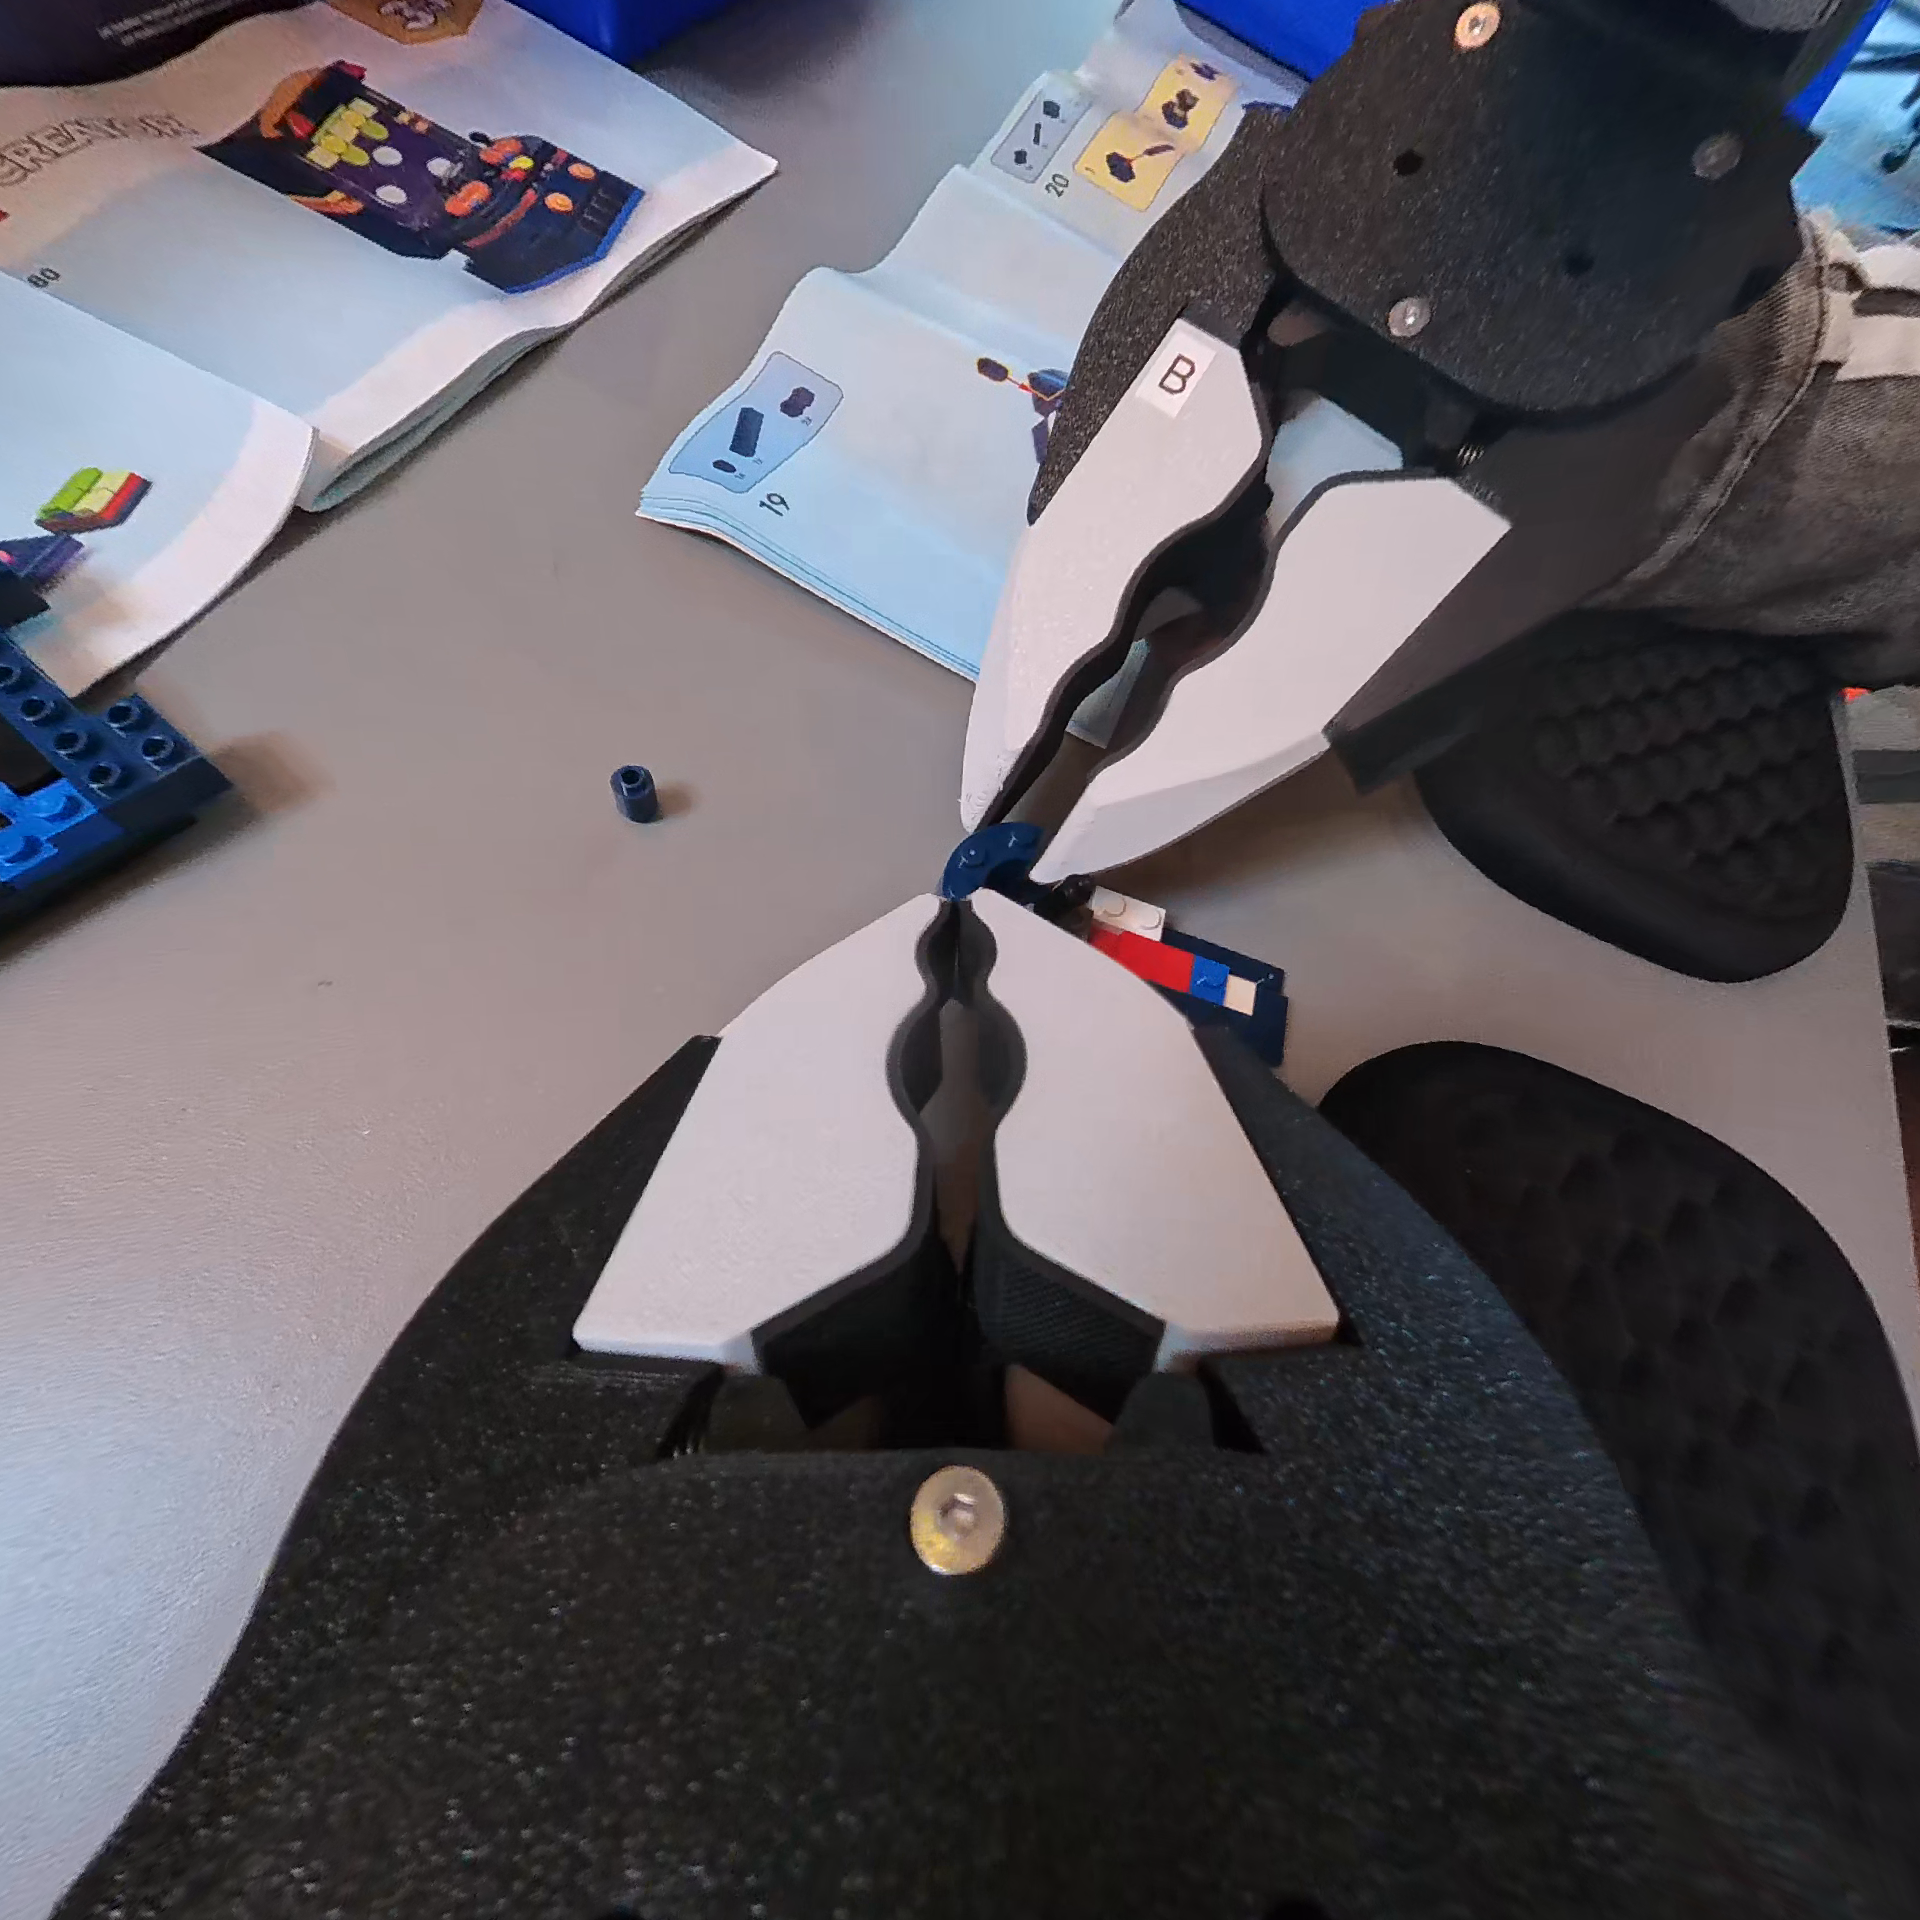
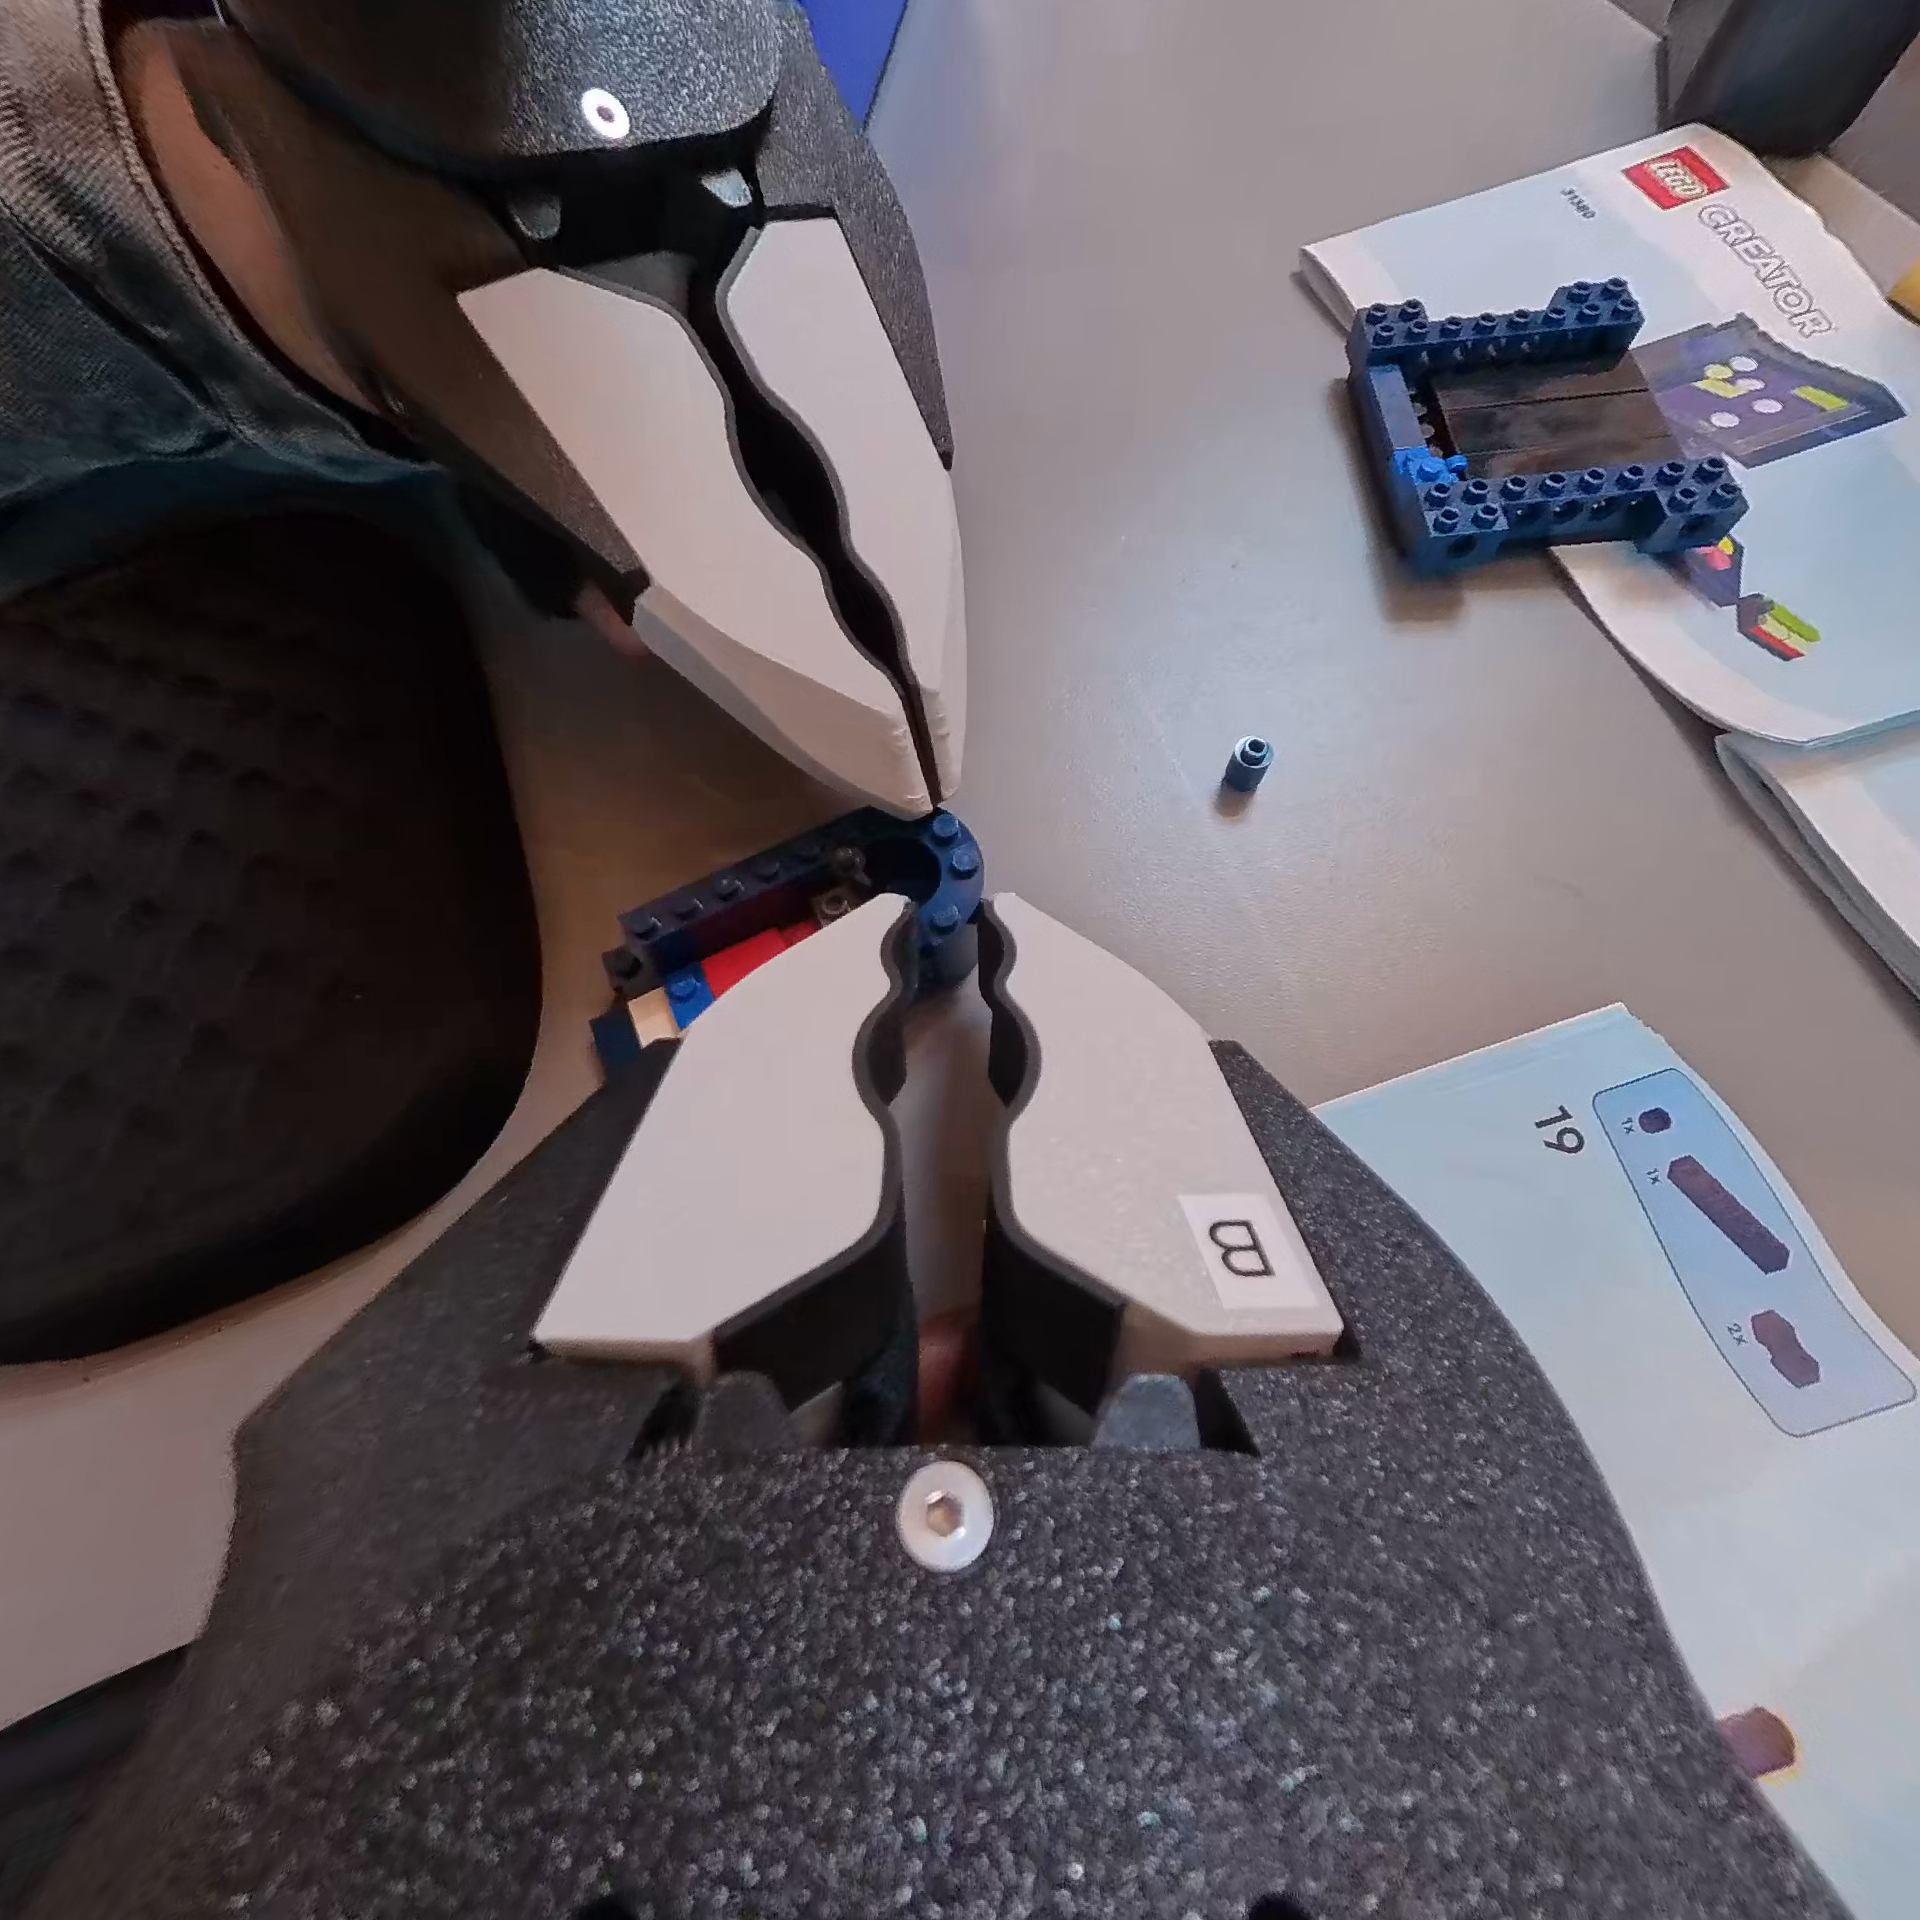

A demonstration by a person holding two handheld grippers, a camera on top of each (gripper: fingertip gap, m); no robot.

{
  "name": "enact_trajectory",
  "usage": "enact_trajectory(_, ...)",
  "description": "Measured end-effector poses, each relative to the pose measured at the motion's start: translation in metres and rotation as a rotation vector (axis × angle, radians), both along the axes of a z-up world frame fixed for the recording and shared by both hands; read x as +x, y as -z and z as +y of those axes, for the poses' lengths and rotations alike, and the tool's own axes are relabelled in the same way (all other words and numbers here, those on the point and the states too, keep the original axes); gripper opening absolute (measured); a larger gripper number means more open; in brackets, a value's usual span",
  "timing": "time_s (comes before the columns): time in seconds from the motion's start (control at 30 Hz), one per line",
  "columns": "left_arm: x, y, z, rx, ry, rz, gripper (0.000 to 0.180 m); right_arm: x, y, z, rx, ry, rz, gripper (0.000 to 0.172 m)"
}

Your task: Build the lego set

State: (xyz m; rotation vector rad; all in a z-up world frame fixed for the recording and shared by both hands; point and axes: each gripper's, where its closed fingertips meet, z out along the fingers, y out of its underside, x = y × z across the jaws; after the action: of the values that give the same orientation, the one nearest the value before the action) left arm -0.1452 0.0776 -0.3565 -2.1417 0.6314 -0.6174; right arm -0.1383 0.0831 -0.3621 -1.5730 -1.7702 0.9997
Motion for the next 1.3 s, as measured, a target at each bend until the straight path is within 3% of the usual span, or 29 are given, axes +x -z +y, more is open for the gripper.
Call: enact_trajectory(1.3,0.0031,-0.0003,-0.0024,0.149,0.008,0.260,0.000,0.0027,0.0074,-0.0036,0.082,0.006,-0.043,0.010)
